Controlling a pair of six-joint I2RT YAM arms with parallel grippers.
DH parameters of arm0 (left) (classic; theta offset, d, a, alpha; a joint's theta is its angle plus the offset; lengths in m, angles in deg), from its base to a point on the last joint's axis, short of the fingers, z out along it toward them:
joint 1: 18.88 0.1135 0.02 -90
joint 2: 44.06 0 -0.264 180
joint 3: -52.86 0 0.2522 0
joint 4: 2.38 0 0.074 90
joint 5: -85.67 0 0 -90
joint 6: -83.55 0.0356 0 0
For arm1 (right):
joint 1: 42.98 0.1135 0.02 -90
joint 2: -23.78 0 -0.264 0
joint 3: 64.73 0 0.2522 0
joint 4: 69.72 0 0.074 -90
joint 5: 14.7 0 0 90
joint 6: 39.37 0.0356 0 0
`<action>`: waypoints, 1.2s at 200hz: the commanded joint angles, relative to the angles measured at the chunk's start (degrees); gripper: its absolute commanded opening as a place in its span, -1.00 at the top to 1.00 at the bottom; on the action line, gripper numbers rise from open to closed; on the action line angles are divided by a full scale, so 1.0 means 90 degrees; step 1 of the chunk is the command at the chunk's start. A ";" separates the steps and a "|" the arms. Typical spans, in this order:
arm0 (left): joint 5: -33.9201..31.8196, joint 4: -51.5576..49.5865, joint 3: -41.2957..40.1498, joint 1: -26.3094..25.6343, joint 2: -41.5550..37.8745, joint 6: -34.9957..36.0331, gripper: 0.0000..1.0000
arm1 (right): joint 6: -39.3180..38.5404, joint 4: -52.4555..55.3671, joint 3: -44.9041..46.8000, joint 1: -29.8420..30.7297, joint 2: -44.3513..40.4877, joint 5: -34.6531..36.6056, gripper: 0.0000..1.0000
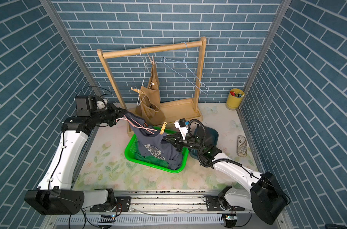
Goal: Remove the clothespins securing tank tops to the hanger
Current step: Remove the clothespin from the hanger.
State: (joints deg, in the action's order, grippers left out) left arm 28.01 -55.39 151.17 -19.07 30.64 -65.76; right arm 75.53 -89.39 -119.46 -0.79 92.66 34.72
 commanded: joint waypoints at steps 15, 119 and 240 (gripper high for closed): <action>-0.0451 0.0037 0.0107 -0.0009 0.0047 0.0670 1.00 | -0.0045 0.0419 -0.0358 0.0277 0.0066 -0.0040 0.96; -0.0789 -0.0136 0.0175 0.0069 0.0148 0.0350 1.00 | -0.1444 0.3167 -0.0615 0.1125 -0.0583 0.1402 -0.29; -0.0932 -0.0296 0.0225 0.0072 0.0173 0.0349 1.00 | -0.3204 0.3090 -0.0712 0.3016 -0.0304 0.5504 -0.32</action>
State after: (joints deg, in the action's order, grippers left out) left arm 20.25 -58.75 152.42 -18.78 32.82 -62.27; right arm 53.06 -56.43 -125.71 25.20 89.17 74.72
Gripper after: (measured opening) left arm 0.086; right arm 0.662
